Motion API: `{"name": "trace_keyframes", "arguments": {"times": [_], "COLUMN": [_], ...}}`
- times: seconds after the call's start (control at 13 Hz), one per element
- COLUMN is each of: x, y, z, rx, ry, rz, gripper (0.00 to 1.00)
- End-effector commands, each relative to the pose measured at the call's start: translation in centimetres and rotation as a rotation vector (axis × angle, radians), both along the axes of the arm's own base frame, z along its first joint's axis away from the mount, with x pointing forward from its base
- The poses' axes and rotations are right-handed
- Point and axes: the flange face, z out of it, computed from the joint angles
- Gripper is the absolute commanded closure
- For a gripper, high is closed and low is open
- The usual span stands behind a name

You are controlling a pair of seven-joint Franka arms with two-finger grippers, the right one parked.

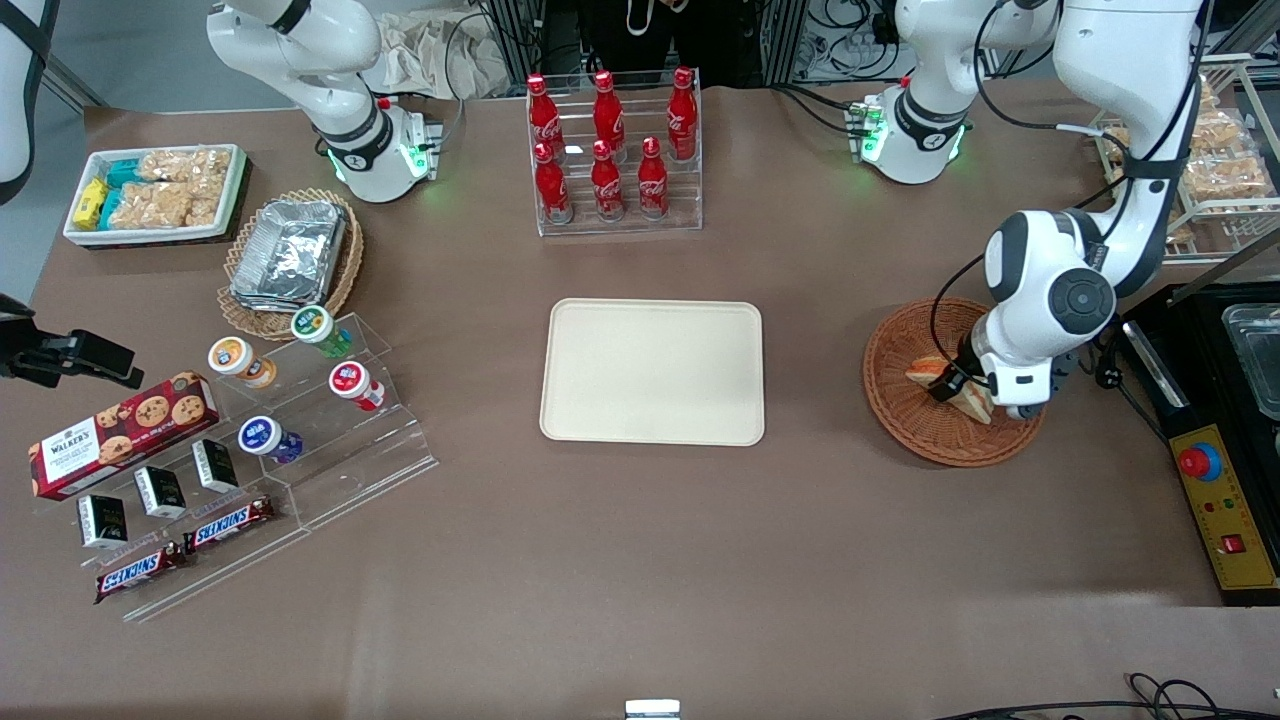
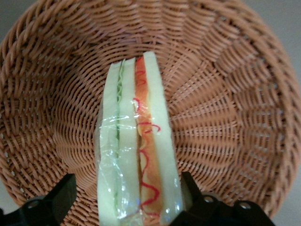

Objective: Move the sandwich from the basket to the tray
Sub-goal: 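Close the left gripper on the sandwich and lift it from the basket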

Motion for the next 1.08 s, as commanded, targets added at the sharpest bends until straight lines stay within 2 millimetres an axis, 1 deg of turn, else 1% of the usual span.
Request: {"name": "trace_keyframes", "arguments": {"times": [0.0,0.08,0.15,0.23,0.31,0.38,0.46,0.54,0.62,0.85,0.92,1.0], "x": [-0.3,0.0,0.5,1.0,2.0,3.5,4.6,5.6,6.2,7.4,7.5,7.6], "y": [0.2,0.2,0.1,0.0,-0.1,-0.5,-0.8,-1.5,-2.2,-3.0,-3.2,-4.1], "z": [1.1,1.9,3.3,5.2,7.7,10.9,13.8,16.9,19.6,28.0,30.3,31.6], "rx": [0.005,0.009,0.007,0.009,0.014,0.03,0.057,0.065,0.061,0.045,0.036,0.026], "ry": [-0.029,-0.04,-0.06,-0.056,-0.027,0.002,0.034,0.044,0.051,0.024,0.012,0.02], "rz": [0.03,0.038,0.033,0.031,0.025,0.009,-0.013,-0.032,-0.072,-0.165,-0.2,-0.251], "gripper": [0.65,0.93,0.95,0.98,0.98,0.98,0.98,0.98,0.98,0.98,0.98,0.98]}}
